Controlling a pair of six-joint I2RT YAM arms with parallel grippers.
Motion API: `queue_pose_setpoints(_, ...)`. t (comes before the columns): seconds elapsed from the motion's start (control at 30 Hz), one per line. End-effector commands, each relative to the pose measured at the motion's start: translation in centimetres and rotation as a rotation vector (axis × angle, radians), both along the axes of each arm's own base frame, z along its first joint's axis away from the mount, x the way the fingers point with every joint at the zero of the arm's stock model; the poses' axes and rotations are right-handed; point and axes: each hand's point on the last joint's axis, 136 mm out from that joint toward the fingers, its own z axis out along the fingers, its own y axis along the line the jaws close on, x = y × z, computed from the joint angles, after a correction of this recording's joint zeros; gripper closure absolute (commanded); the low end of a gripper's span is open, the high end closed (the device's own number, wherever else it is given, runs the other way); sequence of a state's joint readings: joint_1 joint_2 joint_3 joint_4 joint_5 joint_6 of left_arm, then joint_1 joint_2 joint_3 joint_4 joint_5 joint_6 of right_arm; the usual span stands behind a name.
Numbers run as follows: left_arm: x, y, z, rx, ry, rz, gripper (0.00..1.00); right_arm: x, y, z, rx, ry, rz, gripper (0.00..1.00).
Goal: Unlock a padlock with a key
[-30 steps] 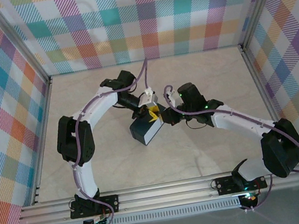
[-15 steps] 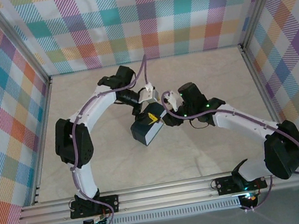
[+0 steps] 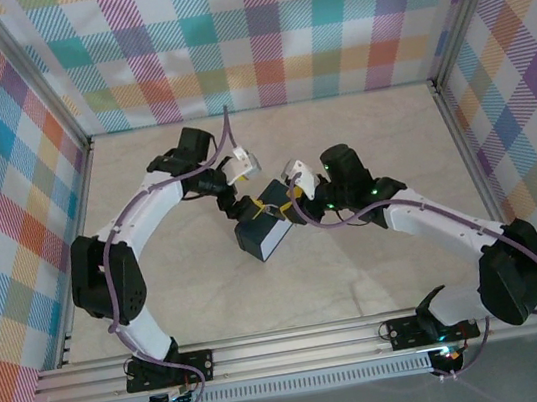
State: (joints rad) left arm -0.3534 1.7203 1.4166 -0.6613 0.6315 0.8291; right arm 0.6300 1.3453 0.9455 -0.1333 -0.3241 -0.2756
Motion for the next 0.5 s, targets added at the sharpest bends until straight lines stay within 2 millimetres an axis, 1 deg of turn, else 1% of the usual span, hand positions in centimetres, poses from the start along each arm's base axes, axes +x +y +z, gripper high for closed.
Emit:
queue_pose_setpoints(0.0, 3.5, 2.6, 2.1, -0.043, 0.016, 0.288, 0.00, -0.5, 1.1, -0.4, -0.004, -0.085, 0.097, 0.53)
queue_pose_setpoints(0.1, 6.1, 4.7, 3.9, -0.085, 0.073, 0.526, 0.00, -1.2, 1.7, -1.5, -0.042, -0.120, 0.160, 0.52)
queue_pose_setpoints(0.2, 7.8, 6.4, 4.6, -0.084, 0.088, 0.723, 0.00, -1.0, 2.0, -3.2, -0.104, -0.142, 0.178, 0.52)
queue_pose_setpoints(0.3, 8.6, 8.1, 4.7, -0.064, 0.099, 0.867, 0.00, -0.5, 2.1, -4.1, -0.135, -0.161, 0.175, 0.53)
queue_pose_setpoints(0.37, 8.7, 8.6, 4.9, -0.071, 0.093, 0.912, 0.00, -0.4, 2.3, -4.3, -0.143, -0.171, 0.178, 0.53)
queue_pose_setpoints(0.47, 8.6, 9.0, 5.8, -0.115, 0.084, 0.960, 0.00, 0.2, 2.4, -4.9, -0.177, -0.183, 0.178, 0.54)
